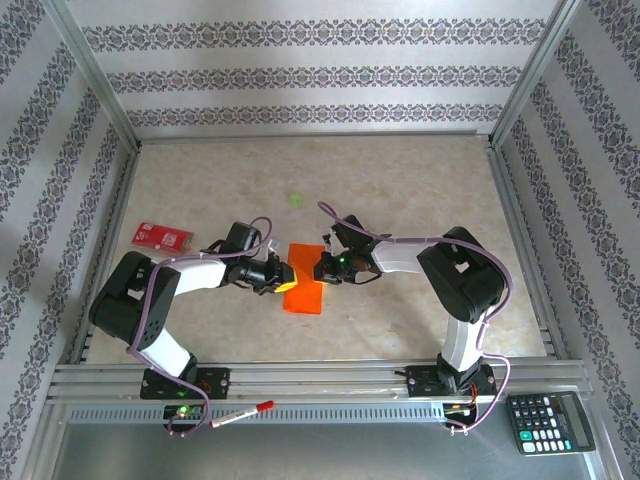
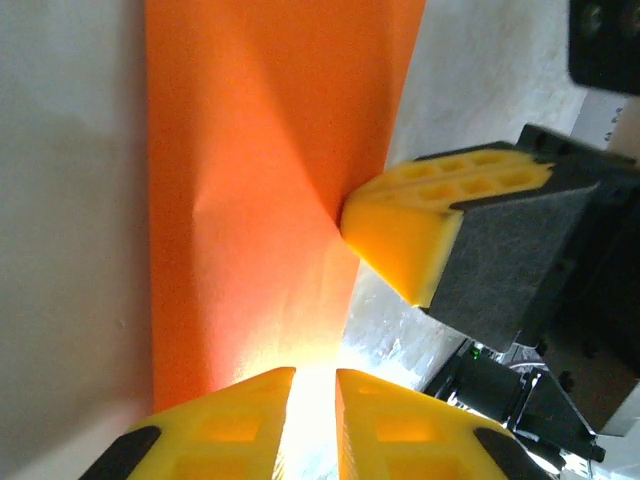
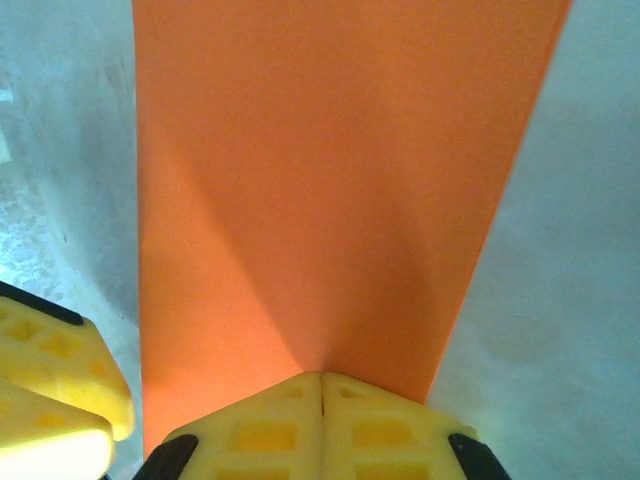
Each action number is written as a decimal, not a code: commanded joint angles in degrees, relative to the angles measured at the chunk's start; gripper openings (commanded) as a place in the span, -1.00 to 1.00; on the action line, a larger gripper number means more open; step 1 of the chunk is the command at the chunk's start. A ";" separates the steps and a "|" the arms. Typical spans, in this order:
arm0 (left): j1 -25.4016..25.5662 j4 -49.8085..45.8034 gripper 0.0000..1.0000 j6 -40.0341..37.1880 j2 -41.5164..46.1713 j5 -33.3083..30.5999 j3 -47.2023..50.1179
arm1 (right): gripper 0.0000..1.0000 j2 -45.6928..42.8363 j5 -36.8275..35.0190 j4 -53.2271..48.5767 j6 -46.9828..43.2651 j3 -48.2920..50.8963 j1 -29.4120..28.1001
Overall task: Fold a paper plane with a square sheet of paper (pick it up from the middle)
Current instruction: First fold in half a square sheet of paper at the center of the table.
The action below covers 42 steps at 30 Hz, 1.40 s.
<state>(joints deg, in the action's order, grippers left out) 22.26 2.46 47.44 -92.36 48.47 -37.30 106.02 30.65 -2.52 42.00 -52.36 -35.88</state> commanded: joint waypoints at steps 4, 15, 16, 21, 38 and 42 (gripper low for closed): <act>0.16 0.09 -0.69 -0.57 -1.28 -0.50 -0.01 | -1.00 3.33 -10.44 -11.35 -0.78 3.49 0.37; -1.18 -0.49 -0.71 -1.90 -2.11 -0.79 2.70 | -1.00 3.41 -10.44 -11.38 -0.87 3.49 0.32; -1.35 -0.51 -0.71 -1.99 -2.09 -0.83 2.87 | -1.00 3.39 -10.49 -11.44 -0.87 3.49 0.33; -2.17 -0.69 -0.72 -2.91 -2.87 -1.09 3.61 | -1.00 3.42 -10.51 -11.42 -0.82 3.42 0.29; -3.21 -12.45 -1.00 -12.43 -5.59 -3.57 2.19 | -0.90 -1.91 -7.39 -10.97 -1.04 1.52 1.03; -2.71 -12.65 -1.00 -12.88 -6.14 -2.86 1.21 | -0.83 -5.71 -5.73 -10.43 -1.06 0.52 1.39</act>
<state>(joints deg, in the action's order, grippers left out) 20.14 -2.76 36.97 -96.05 49.52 -36.58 102.85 27.24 -8.58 41.78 -52.34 -35.29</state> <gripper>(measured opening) 0.044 0.076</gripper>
